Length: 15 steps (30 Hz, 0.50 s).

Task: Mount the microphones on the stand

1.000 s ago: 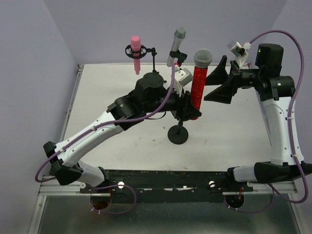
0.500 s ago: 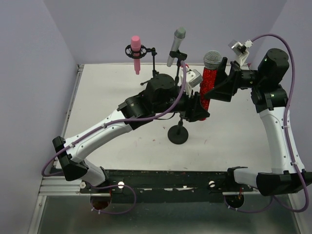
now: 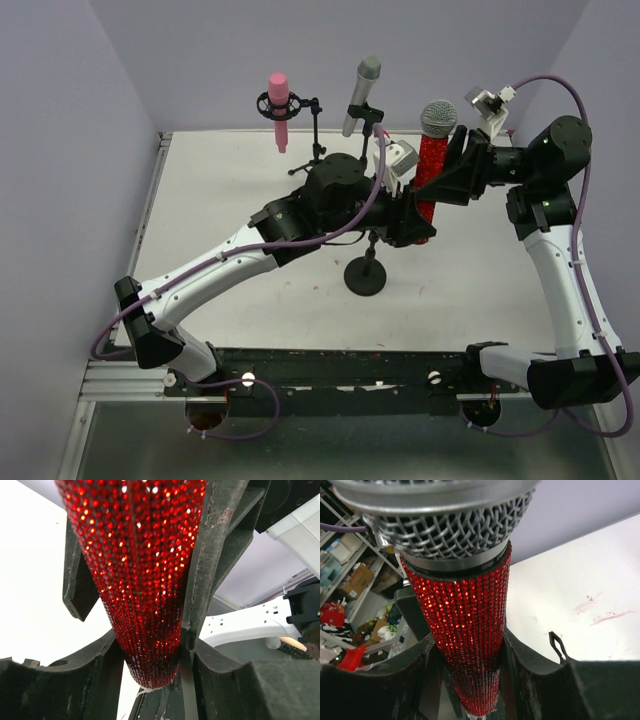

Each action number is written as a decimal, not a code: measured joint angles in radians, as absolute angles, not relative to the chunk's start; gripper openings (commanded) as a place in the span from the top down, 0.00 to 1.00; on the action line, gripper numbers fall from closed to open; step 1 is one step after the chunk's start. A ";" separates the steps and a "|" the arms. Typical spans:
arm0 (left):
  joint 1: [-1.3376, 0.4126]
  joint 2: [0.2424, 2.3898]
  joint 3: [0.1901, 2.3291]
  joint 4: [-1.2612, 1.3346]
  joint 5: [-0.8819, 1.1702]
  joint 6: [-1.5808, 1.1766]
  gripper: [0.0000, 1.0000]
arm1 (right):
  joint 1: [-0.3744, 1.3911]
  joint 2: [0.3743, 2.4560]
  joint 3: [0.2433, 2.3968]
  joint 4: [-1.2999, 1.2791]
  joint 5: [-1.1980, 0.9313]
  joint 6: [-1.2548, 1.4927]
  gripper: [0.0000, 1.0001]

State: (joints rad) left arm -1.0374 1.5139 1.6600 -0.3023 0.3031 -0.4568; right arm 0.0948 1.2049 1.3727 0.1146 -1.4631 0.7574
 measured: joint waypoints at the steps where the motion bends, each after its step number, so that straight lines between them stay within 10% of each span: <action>1: -1.038 1.509 1.654 -0.297 0.303 -0.457 0.32 | 0.095 1.204 1.372 0.124 -1.464 0.763 0.81; 5: -1.042 1.438 1.554 -0.229 0.304 -0.458 0.01 | 0.097 1.204 1.371 0.147 -1.473 0.777 0.82; 15: -0.934 1.073 1.276 -0.020 0.358 -0.500 0.01 | 0.097 1.198 1.353 0.156 -1.480 0.723 0.83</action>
